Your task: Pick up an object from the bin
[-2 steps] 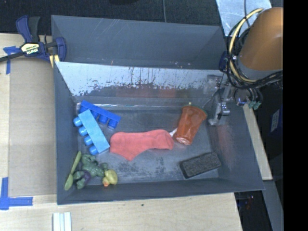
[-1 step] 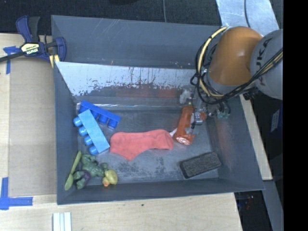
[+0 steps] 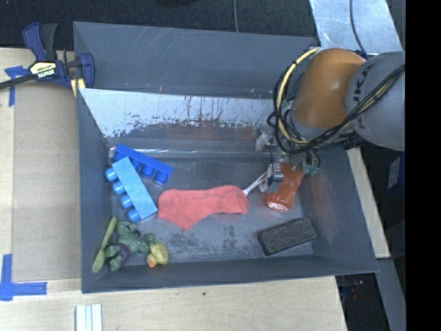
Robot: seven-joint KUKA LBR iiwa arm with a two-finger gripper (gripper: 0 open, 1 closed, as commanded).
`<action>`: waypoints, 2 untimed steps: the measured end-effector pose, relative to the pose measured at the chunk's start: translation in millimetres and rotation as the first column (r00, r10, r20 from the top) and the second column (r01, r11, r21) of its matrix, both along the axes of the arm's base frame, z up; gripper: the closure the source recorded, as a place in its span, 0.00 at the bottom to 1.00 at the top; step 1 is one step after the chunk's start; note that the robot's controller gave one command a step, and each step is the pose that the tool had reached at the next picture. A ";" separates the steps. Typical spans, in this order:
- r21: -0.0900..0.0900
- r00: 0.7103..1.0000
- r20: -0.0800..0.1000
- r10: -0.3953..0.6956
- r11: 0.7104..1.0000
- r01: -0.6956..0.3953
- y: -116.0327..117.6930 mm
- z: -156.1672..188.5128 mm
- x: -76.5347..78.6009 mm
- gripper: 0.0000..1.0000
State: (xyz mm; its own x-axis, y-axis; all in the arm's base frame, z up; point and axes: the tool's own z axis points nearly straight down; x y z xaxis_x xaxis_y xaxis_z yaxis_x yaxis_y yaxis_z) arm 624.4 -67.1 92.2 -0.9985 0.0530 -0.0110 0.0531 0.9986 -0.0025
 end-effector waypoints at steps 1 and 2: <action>0.003 0.977 -0.003 0.214 0.977 -0.214 -24.6 -17.7 -0.7 0.00; 0.002 0.998 0.000 0.062 0.998 -0.062 41.8 -20.9 -7.7 0.00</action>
Offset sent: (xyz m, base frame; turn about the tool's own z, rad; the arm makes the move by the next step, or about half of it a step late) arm -0.0112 0.0694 -0.0222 -0.0314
